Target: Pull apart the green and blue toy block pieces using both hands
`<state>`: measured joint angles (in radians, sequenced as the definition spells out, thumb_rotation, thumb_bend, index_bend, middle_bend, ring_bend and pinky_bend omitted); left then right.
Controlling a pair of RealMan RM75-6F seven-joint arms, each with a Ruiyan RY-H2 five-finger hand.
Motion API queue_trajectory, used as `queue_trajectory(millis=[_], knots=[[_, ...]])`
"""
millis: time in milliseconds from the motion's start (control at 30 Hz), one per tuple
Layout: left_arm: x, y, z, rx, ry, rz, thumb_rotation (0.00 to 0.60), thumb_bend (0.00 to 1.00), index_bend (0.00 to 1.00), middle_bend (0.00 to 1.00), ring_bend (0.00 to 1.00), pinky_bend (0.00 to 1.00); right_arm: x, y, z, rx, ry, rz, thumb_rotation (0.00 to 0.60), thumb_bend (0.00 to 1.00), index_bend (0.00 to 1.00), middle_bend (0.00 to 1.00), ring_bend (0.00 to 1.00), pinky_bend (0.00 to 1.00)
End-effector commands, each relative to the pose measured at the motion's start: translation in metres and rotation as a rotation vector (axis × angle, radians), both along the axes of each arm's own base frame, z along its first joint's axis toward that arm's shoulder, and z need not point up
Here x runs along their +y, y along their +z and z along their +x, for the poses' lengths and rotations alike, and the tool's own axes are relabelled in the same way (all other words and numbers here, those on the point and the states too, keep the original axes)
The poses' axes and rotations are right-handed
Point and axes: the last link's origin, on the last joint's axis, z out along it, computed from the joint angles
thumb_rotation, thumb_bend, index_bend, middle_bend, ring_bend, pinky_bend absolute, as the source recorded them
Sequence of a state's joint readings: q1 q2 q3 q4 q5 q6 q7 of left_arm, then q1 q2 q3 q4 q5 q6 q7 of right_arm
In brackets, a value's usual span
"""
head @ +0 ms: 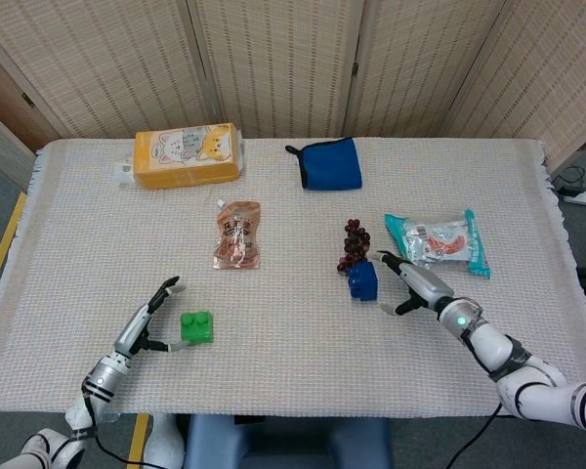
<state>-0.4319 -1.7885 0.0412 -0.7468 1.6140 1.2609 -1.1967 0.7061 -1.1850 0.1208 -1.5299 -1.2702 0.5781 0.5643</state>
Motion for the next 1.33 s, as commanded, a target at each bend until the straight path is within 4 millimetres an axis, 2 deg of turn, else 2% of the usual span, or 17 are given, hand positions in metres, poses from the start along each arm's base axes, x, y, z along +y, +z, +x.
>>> queue_trajectory(millis=[33,233,400,533,667,800,933,1100,1333], knots=[[0.001,0.003,0.0,-0.002,-0.005,0.015,0.6,0.15,0.16,0.02,0.0,0.0,0.003,0.006,0.002,-0.008,-0.001,0.005,0.6,0.38,0.0,0.0,0.0,0.0],[0.001,0.028,0.002,0.075,-0.087,0.057,0.6,0.15,0.16,0.03,0.0,0.0,0.013,0.036,0.002,0.003,0.086,-0.072,0.6,0.38,0.0,0.0,0.0,0.0],[-0.005,0.065,0.001,0.343,-0.252,0.132,0.6,0.16,0.19,0.07,0.0,0.0,0.033,0.07,-0.016,0.097,0.213,-0.198,0.6,0.38,0.0,0.0,0.0,0.0],[-0.01,0.099,-0.003,0.686,-0.304,0.143,0.6,0.16,0.27,0.19,0.01,0.0,0.054,0.088,-0.048,0.257,0.262,-0.341,0.6,0.38,0.0,0.0,0.0,0.0],[-0.021,0.112,0.003,0.806,-0.276,0.245,0.6,0.16,0.27,0.21,0.0,0.0,0.083,0.09,-0.072,0.399,0.251,-0.517,0.6,0.38,0.0,0.0,0.0,0.0],[-0.035,0.121,-0.002,0.964,-0.242,0.415,0.6,0.16,0.29,0.21,0.0,0.0,0.107,0.089,-0.085,0.488,0.21,-0.639,0.6,0.38,0.0,0.0,0.0,0.0],[-0.055,0.129,-0.015,1.052,-0.076,0.386,0.6,0.16,0.27,0.13,0.0,0.0,0.125,0.085,-0.09,0.575,0.191,-0.707,0.6,0.38,0.0,0.0,0.0,0.0],[-0.067,0.145,-0.007,1.086,-0.034,0.449,0.6,0.16,0.2,0.08,0.0,0.0,0.13,0.085,-0.089,0.585,0.175,-0.716,0.6,0.38,0.0,0.0,0.0,0.0],[-0.072,0.144,-0.008,1.101,-0.034,0.414,0.6,0.16,0.18,0.06,0.0,0.0,0.129,0.08,-0.087,0.59,0.165,-0.685,0.6,0.38,0.0,0.0,0.0,0.0]])
